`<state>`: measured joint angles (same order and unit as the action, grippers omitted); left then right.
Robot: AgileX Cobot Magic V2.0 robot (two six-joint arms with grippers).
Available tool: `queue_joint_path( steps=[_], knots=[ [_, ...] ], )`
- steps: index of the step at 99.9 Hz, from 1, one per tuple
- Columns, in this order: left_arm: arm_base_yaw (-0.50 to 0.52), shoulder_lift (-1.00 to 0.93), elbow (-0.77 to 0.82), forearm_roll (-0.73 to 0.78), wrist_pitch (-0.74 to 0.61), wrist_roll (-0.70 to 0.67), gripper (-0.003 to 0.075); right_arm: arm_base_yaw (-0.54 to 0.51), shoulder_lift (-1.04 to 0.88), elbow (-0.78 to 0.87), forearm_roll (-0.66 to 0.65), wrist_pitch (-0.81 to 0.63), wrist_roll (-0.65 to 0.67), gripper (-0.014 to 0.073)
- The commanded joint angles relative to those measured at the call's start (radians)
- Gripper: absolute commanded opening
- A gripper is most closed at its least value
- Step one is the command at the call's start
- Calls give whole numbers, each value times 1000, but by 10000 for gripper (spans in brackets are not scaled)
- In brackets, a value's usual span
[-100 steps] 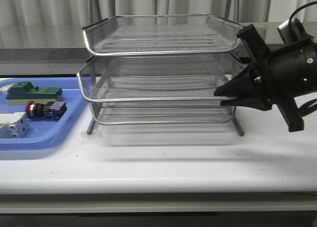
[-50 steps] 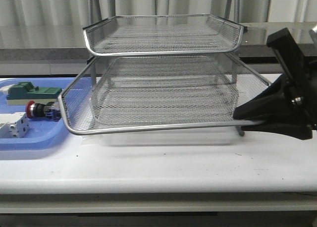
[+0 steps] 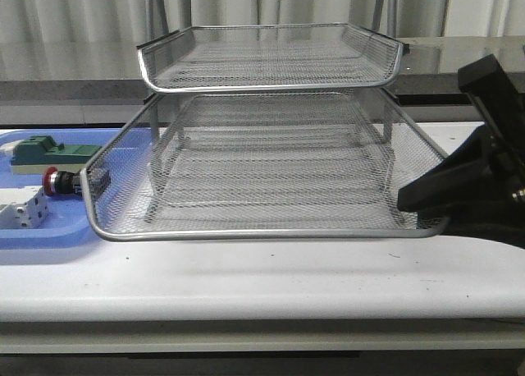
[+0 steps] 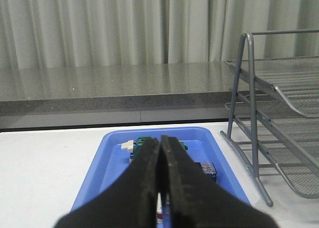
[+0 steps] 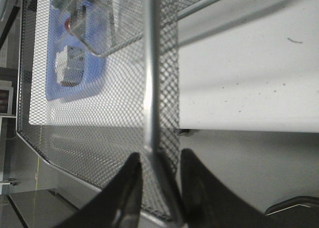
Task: Place button on rack with both arms
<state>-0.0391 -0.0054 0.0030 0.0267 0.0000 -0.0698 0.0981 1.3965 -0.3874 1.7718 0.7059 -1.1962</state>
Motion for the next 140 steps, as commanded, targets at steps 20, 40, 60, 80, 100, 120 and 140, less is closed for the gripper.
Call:
queue_joint_path(
  steps=[20,40,60,80,100,120,140],
  knots=[
    [-8,-30,34,0,-81,-5,-20,-2,-34,-15,-112,106,-35,423],
    [-8,-30,34,0,-81,-5,-20,-2,-45,-15,-265,97,40,422],
    [-8,-30,34,0,-81,-5,-20,-2,-160,-19,-462,9,208,423],
    [-8,-30,34,0,-81,-5,-20,-2,-332,-81,-782,-15,498,423],
    [-8,-30,34,0,-81,-5,-20,-2,-487,-197,-1203,57,825,423],
    [-8,-30,34,0,-81,-5,-20,-2,-600,-286,-1516,140,1054,423],
    [-8,-30,34,0,-81,-5,-20,-2,-720,-326,-1726,210,1186,423]
  ],
)
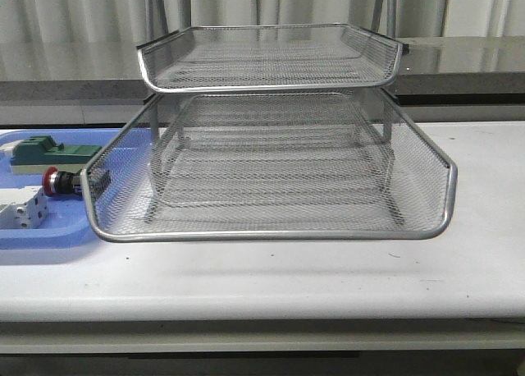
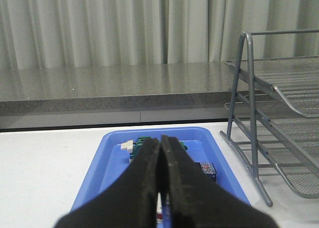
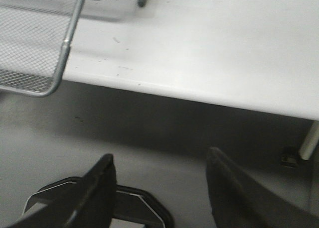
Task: Place button on rack with both arms
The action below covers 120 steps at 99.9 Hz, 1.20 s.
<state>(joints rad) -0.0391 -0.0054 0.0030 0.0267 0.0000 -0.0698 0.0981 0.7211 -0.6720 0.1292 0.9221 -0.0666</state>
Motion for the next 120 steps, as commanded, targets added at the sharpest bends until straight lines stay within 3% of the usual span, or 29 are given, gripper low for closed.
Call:
queue_joint_path(
  steps=[1,13,30,42,82,120],
  knots=[
    [-8,-30,34,0,-81,-5,-20,-2,-49,-42,-90,-6,67,423],
    [-8,-30,34,0,-81,-5,-20,-2,-124,-42,-176,8,122,423],
    [-8,-30,34,0,-81,-5,-20,-2,-192,-42,-184,7,138,414],
    [-8,-30,34,0,-81,-5,-20,-2,-210,-42,-184,8,138,361],
    [-8,-30,34,0,-81,-5,-20,-2,-210,-42,-184,2,138,-75],
    [-8,-30,34,0,-81,-5,-20,-2,-210,-42,-184,13,138,-70]
  ],
)
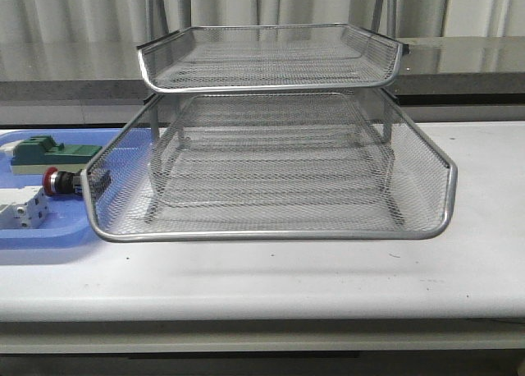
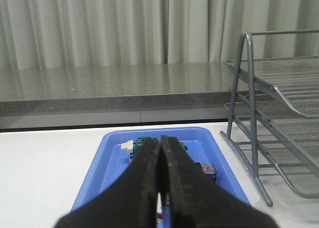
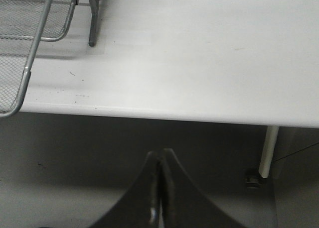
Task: Place button on rack with both arms
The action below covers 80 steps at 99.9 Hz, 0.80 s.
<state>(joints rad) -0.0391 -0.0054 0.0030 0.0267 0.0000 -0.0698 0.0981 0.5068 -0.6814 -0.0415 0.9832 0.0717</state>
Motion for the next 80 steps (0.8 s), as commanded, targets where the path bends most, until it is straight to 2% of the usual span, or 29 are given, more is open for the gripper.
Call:
queue_joint_path(
  steps=[1,80],
  knots=[
    [-8,-30,34,0,-81,-5,-20,-2,4,-33,-13,-48,0,-70],
    [-8,-30,15,-17,-90,-5,-20,-2,4,-33,-13,-48,0,-70]
  ],
)
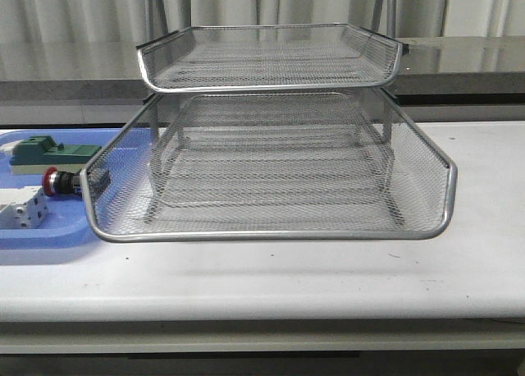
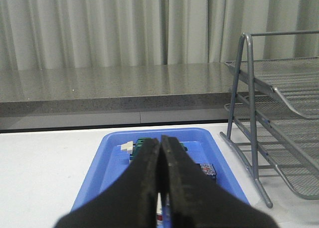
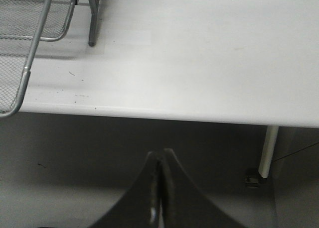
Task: Place button on rack with both arms
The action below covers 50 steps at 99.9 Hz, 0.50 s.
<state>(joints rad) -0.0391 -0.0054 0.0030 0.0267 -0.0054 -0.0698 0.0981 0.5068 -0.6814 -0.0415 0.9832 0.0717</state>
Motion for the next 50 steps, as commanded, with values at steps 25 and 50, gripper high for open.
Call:
queue_joint_path(
  steps=[25,50],
  knots=[
    [-8,57,-163,-88,76,-5,-20,-2,4,-33,-13,-48,0,-70],
    [-8,349,-435,-100,249,-5,-20,-2,4,-33,-13,-48,0,-70]
  ],
)
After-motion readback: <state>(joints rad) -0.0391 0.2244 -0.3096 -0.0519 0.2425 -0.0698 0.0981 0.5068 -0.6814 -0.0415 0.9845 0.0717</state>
